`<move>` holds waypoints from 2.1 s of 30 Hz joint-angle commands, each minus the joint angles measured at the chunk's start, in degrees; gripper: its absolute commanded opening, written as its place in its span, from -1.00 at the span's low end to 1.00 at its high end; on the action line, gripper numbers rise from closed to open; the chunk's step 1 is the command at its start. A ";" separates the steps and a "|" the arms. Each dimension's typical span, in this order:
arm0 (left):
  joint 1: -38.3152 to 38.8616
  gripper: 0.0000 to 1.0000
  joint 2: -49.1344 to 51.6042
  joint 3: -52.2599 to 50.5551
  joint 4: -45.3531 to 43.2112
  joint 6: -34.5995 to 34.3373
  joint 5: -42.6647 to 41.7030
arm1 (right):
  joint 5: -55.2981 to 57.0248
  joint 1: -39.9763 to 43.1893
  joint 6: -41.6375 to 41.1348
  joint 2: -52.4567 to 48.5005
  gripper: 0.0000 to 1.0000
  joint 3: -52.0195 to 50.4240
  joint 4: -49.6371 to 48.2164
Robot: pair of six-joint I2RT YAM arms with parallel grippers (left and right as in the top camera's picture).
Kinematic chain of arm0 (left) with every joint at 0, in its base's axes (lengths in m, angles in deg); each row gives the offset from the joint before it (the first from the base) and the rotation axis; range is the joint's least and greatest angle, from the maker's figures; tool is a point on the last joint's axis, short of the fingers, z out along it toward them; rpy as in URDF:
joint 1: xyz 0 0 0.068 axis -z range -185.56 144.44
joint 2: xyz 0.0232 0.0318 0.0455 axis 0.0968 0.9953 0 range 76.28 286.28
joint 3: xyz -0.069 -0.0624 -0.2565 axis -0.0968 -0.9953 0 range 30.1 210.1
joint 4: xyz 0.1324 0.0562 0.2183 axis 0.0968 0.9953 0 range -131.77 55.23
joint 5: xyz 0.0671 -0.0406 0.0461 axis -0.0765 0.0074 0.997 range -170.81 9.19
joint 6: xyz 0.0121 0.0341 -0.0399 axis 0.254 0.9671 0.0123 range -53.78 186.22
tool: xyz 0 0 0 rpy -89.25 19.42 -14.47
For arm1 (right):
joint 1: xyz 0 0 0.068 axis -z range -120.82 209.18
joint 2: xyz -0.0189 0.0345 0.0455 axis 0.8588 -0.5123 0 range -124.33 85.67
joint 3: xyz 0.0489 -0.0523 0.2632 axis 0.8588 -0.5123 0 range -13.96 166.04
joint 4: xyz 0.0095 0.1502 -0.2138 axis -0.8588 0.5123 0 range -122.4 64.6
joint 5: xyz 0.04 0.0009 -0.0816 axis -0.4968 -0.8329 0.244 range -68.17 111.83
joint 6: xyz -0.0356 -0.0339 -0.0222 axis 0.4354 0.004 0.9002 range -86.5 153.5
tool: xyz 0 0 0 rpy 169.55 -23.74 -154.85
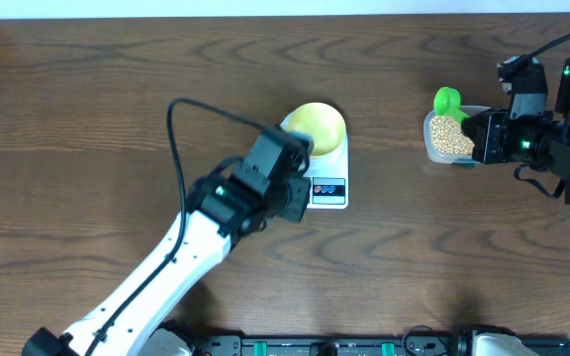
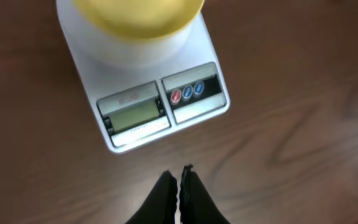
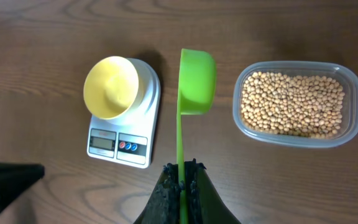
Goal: Scoop item into bowl and weigh 50g on scale
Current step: 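Lower the left gripper tip onto the scale's TARE button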
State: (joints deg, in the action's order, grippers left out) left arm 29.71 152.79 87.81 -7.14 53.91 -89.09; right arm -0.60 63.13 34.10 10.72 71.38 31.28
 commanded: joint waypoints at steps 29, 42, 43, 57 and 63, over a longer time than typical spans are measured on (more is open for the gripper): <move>-0.42 -0.85 14.16 -9.62 -29.75 -3.19 1.29 | 0.07 -0.31 0.31 0.04 -0.98 -0.07 -0.90; 0.79 -0.86 16.81 -10.64 -30.40 -2.99 1.25 | 0.07 -0.31 0.33 0.04 -0.98 -0.07 -1.29; 1.31 -0.87 17.25 -10.64 -30.93 -2.95 1.27 | 0.07 -0.31 0.33 0.04 -0.98 -0.07 -1.29; 3.32 -0.86 18.23 -10.67 -32.37 -2.95 8.37 | 0.07 -0.31 0.33 0.04 -0.98 -0.07 -1.11; 3.34 -0.85 19.69 -10.67 -32.22 -2.99 7.17 | 0.07 -0.31 0.31 0.04 -0.98 -0.07 -1.14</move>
State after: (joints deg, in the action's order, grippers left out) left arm 33.16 170.87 78.02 -39.29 50.15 -82.42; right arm -0.58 63.13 34.12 10.72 71.38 30.27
